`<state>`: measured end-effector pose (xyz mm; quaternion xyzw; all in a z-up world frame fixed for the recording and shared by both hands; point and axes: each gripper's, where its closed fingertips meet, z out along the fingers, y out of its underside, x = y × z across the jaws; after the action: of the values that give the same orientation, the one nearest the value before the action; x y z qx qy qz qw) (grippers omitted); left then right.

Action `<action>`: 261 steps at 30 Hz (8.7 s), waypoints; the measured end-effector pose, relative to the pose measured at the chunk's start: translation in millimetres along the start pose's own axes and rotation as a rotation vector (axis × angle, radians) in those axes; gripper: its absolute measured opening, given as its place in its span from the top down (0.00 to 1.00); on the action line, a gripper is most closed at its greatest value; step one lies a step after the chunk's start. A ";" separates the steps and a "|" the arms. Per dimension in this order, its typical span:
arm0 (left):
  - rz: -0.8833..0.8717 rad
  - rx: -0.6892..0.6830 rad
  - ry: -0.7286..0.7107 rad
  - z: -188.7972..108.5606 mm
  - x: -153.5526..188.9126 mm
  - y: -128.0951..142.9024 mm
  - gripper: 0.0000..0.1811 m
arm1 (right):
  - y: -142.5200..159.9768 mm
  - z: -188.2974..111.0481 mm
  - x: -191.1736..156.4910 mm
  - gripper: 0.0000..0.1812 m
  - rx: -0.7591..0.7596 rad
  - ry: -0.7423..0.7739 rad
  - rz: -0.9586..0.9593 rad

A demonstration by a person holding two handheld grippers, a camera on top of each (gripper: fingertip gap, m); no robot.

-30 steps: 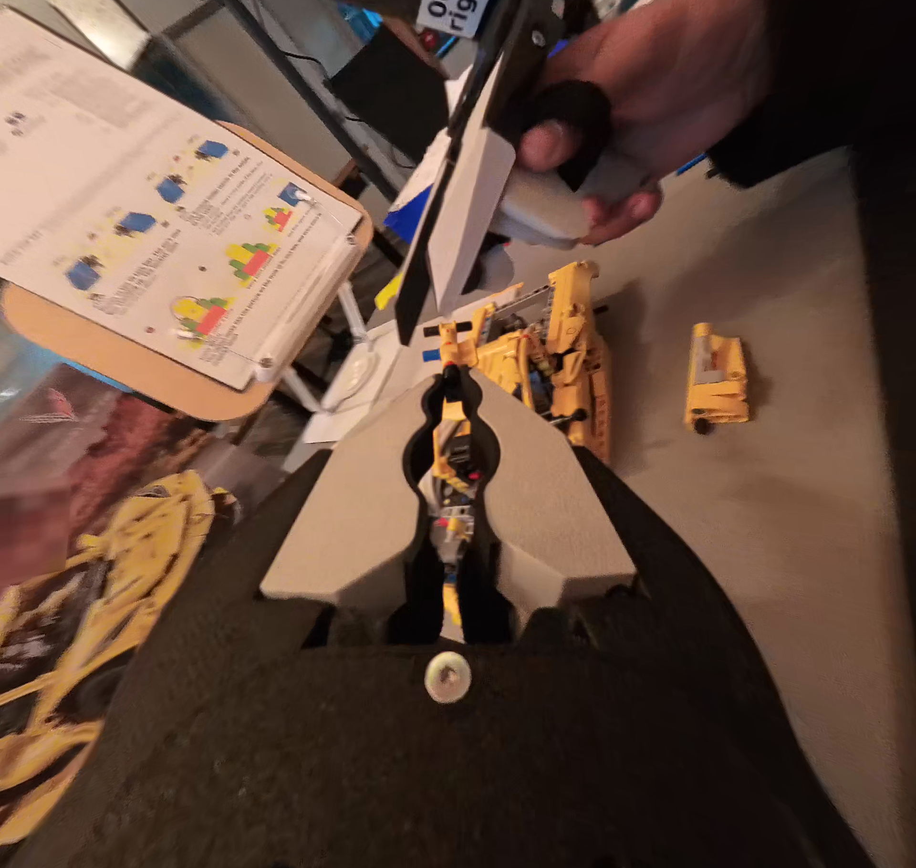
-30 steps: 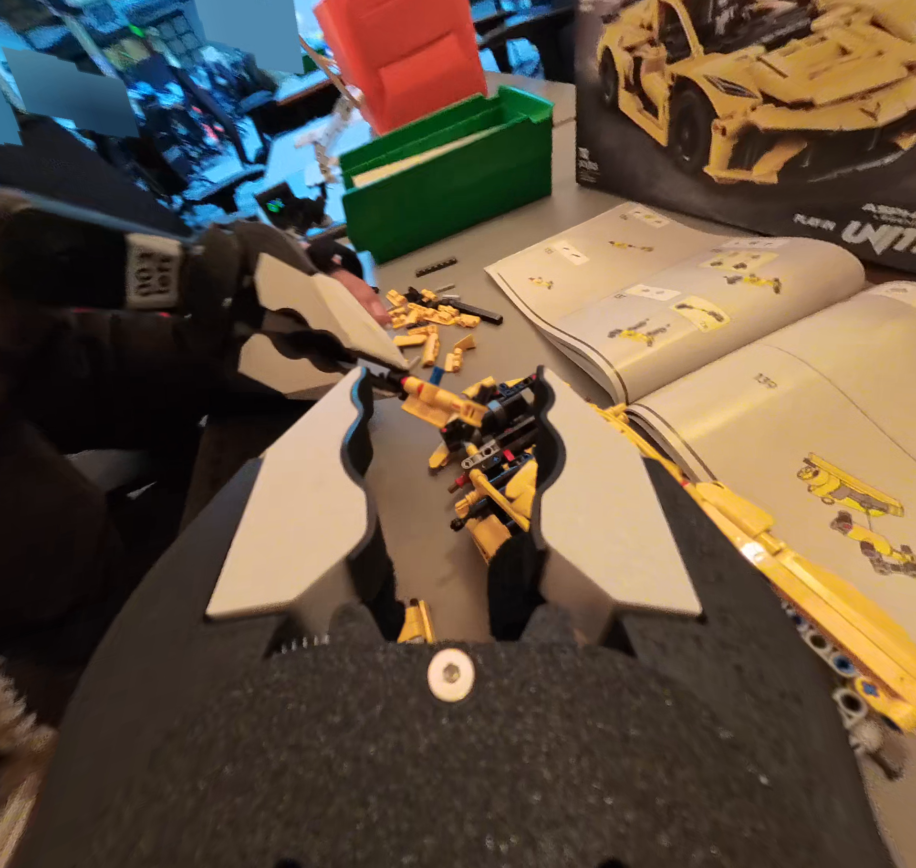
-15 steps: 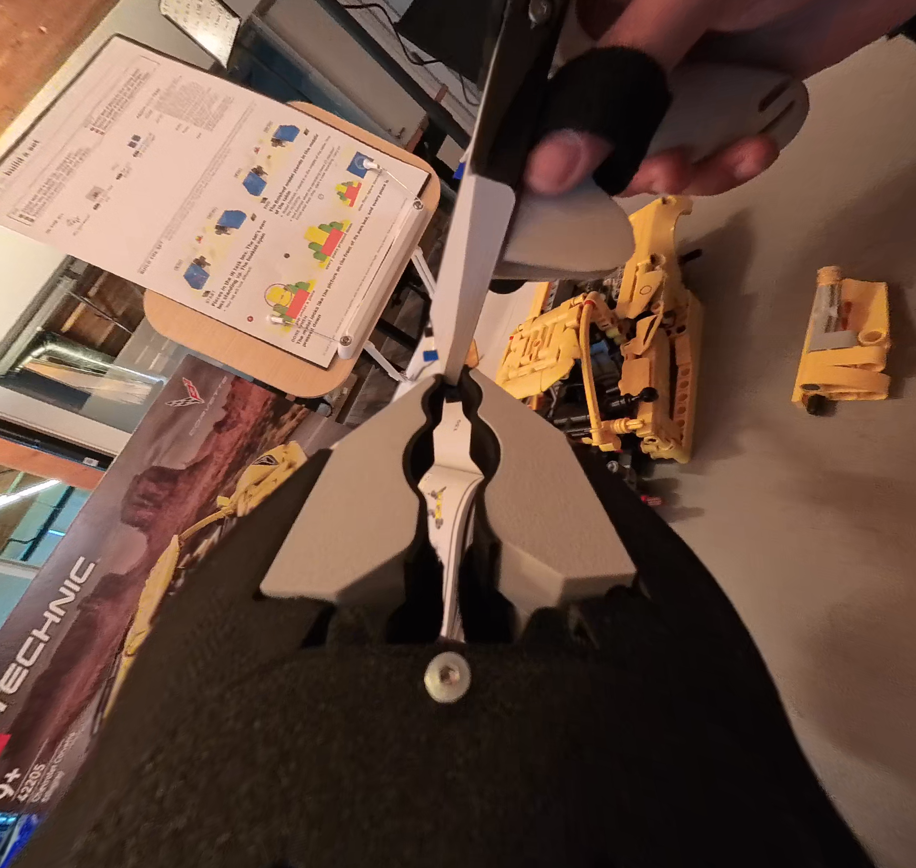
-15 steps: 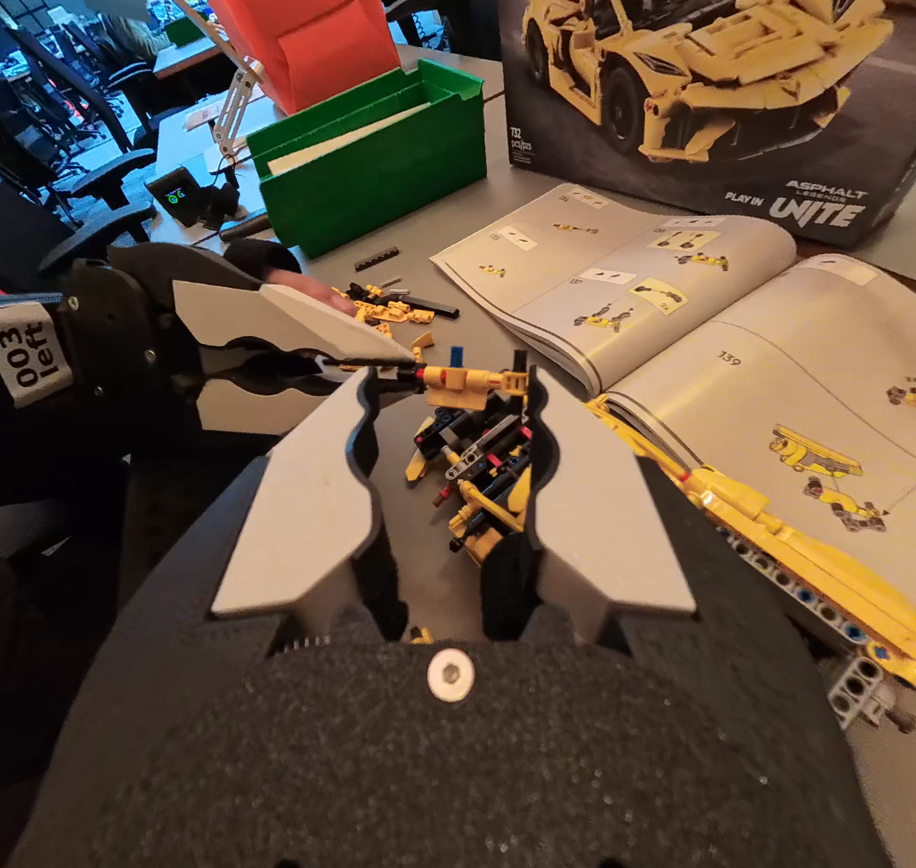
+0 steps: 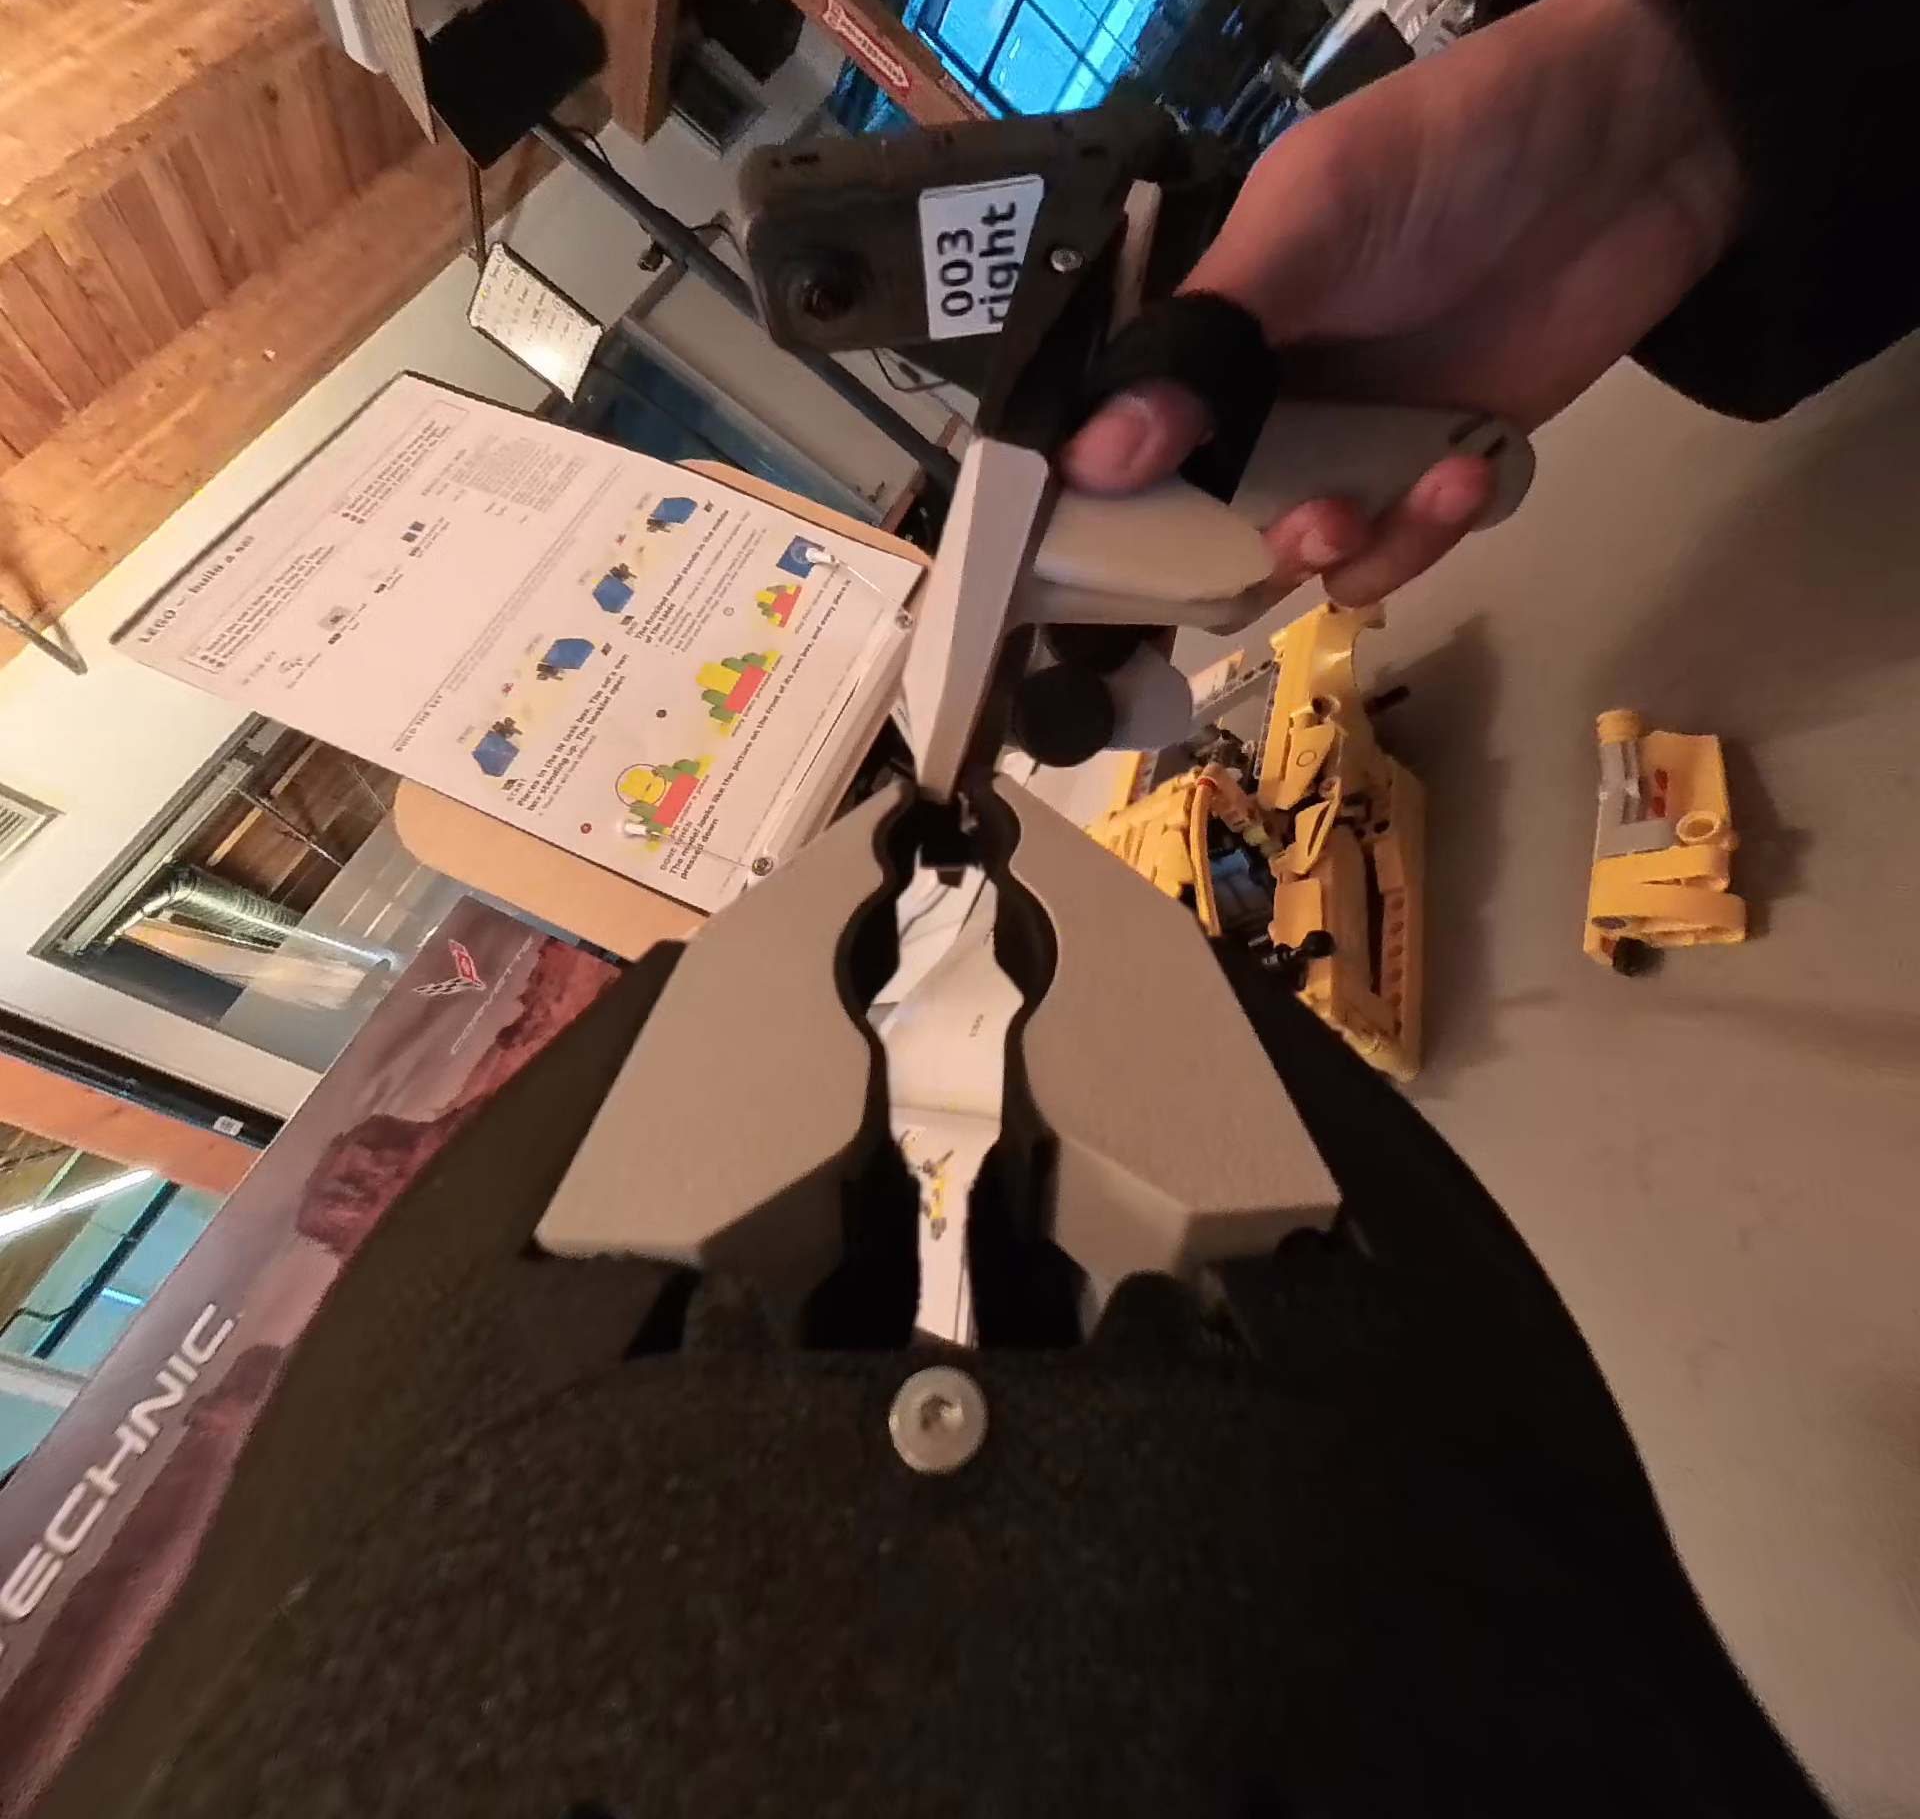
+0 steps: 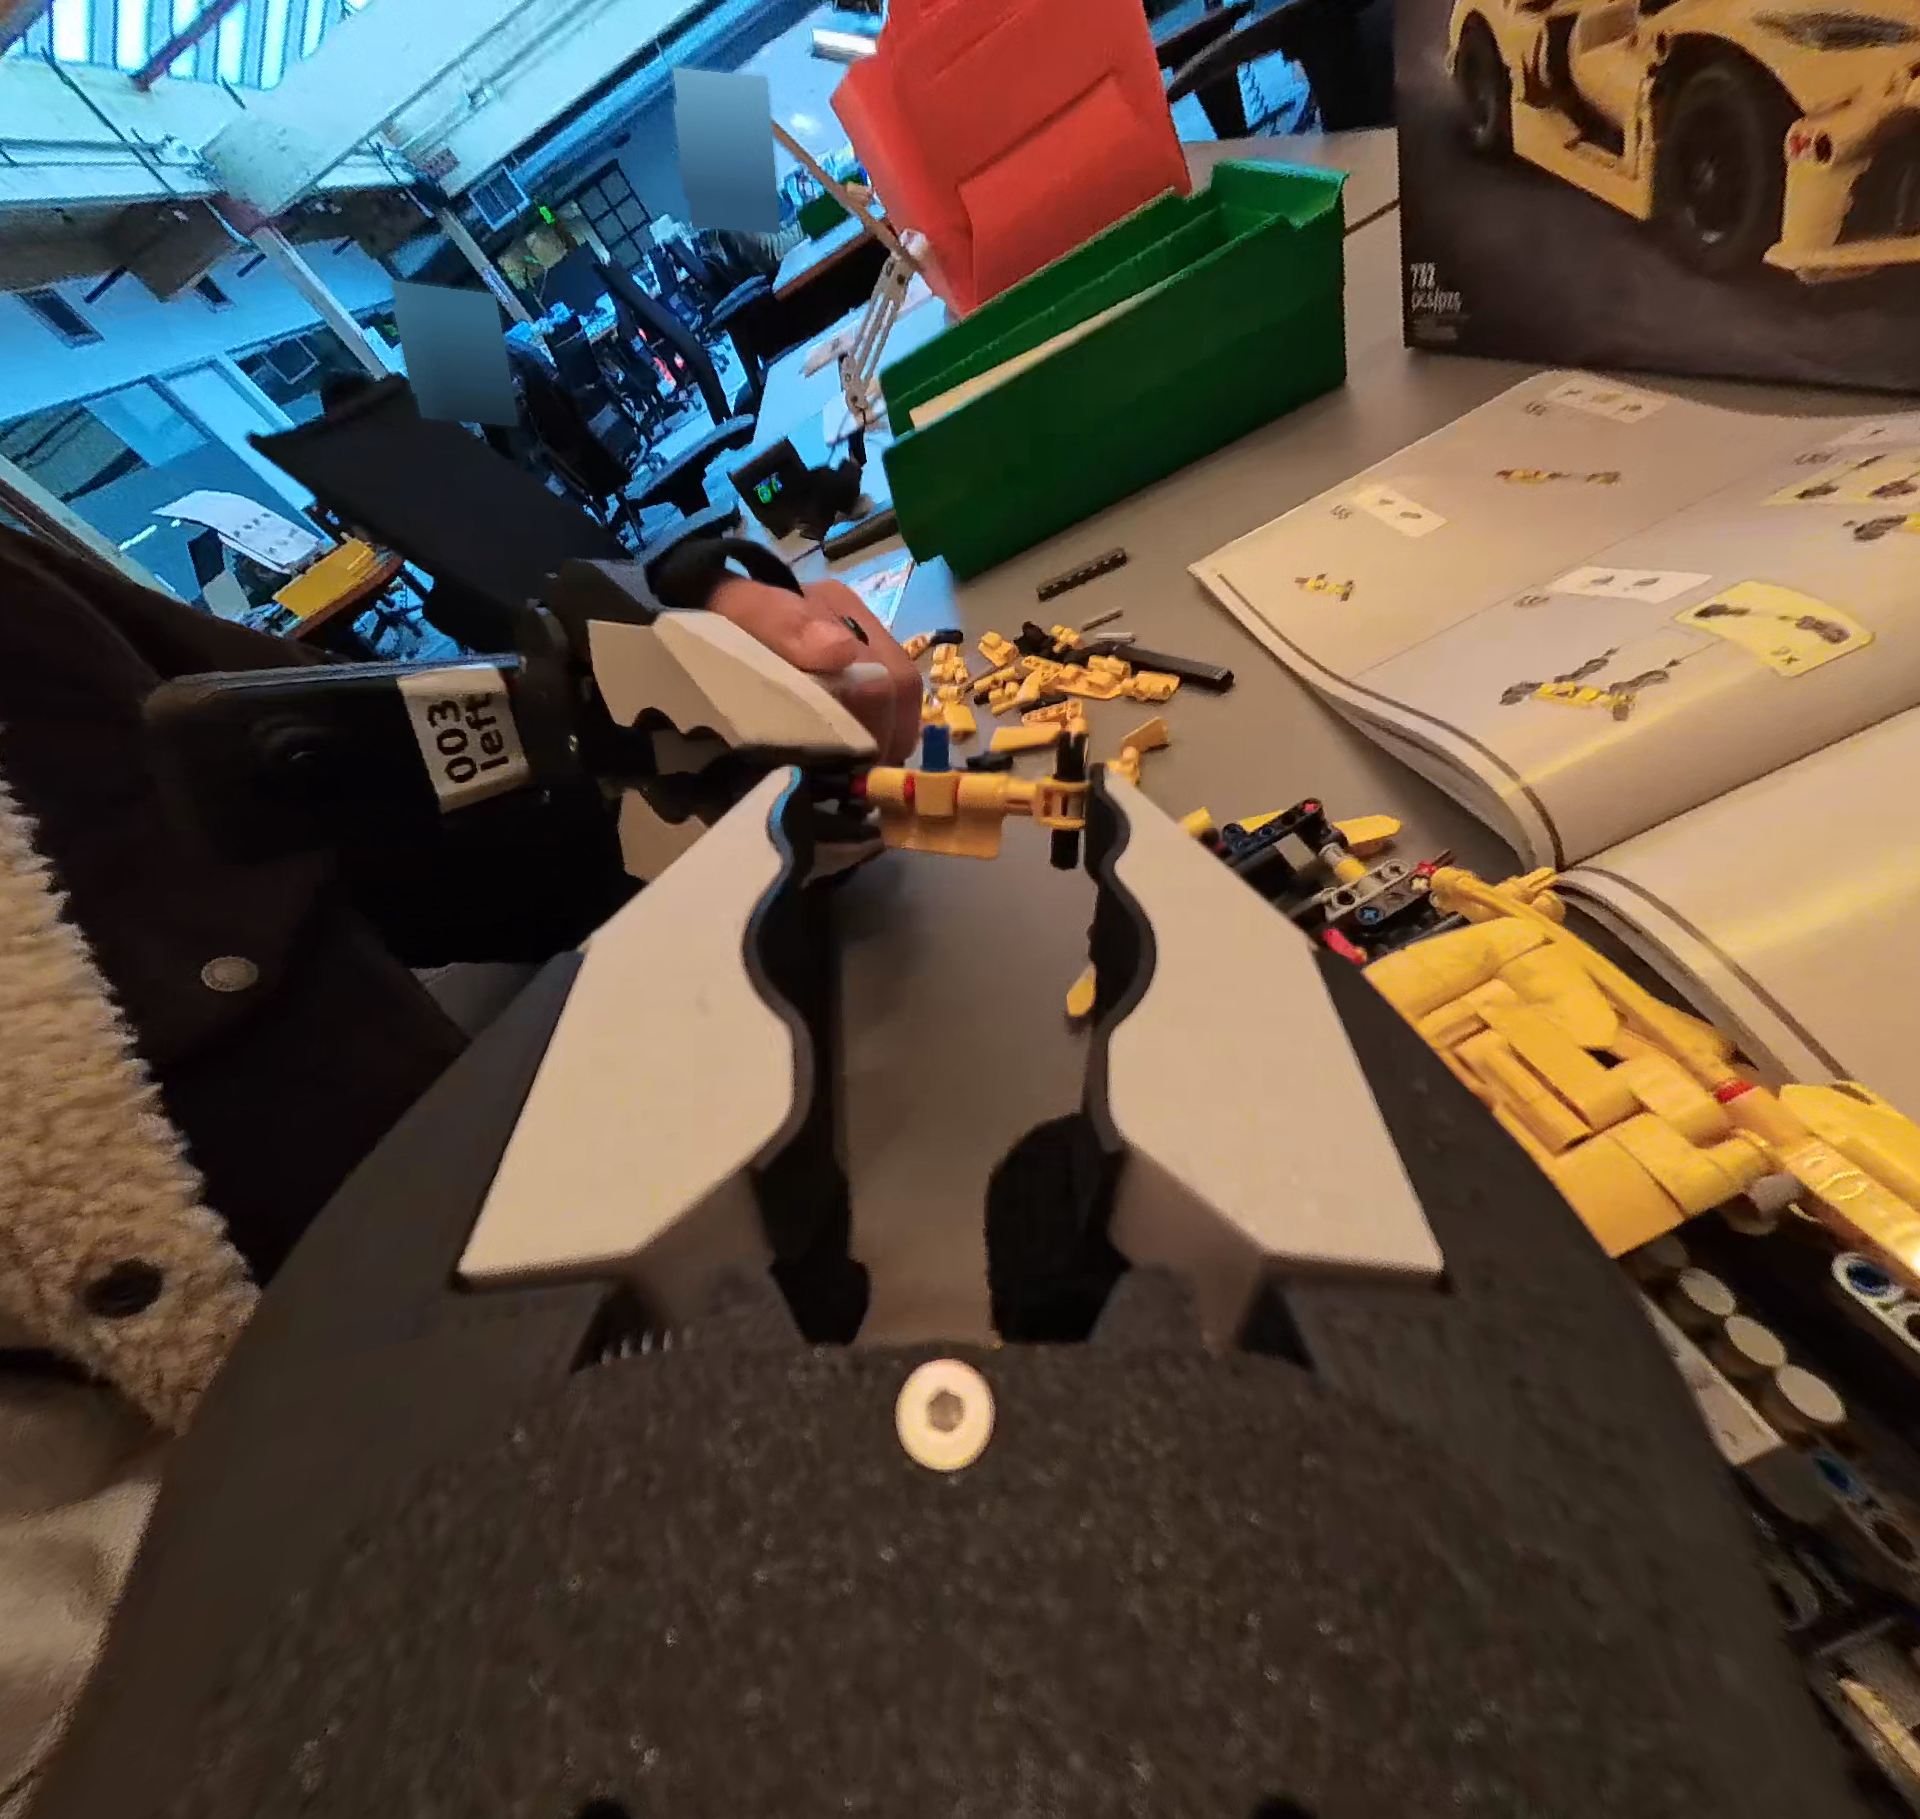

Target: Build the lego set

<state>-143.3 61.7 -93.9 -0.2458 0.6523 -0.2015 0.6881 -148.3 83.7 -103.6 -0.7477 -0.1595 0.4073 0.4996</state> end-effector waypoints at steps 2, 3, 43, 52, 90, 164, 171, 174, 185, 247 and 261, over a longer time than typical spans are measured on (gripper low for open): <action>-0.027 0.015 -0.004 -1.5 -2.9 -2.5 0.90 | -5.9 -4.0 -0.4 0.72 0.028 0.000 -0.014; -0.052 0.025 -0.002 -2.5 -4.6 -4.0 0.88 | -7.5 -6.5 1.1 0.72 0.035 0.004 -0.015; -0.863 0.260 0.481 -16.6 4.3 -34.8 0.96 | -9.1 -9.9 -35.8 0.71 0.033 -0.084 -0.290; -0.908 0.255 0.546 -18.2 9.4 -34.9 0.97 | -3.8 -10.3 -36.1 0.71 -0.010 -0.074 -0.301; -1.875 0.596 0.927 -25.6 -31.8 -21.5 0.97 | -18.6 -9.3 -29.2 0.87 0.093 0.394 -1.119; -1.209 -0.107 0.605 -0.7 28.1 47.4 0.96 | 43.4 -3.8 33.3 0.97 -0.335 0.446 -1.220; -1.173 -0.122 0.622 -10.4 32.2 50.9 0.96 | 47.4 -0.7 26.9 0.97 -0.337 0.416 -1.248; -1.139 -0.162 0.657 -12.3 42.1 54.2 0.96 | 53.1 0.3 29.1 0.96 -0.366 0.401 -1.243; -1.112 -0.157 0.718 -21.6 49.2 47.8 0.97 | 59.7 5.8 21.3 0.96 -0.365 0.351 -1.250; -1.120 -0.480 0.026 11.2 -64.4 142.1 0.87 | 141.0 -324.7 138.7 0.91 -0.371 0.871 -0.104; -1.113 -0.369 -0.036 52.6 -52.6 162.1 0.87 | 140.8 -314.0 147.9 0.99 -0.411 0.767 -0.061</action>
<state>-101.4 226.4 -147.8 -0.6706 0.4376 -0.4114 0.4354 160.6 -77.9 -240.5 -0.9237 -0.0621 0.0450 0.3754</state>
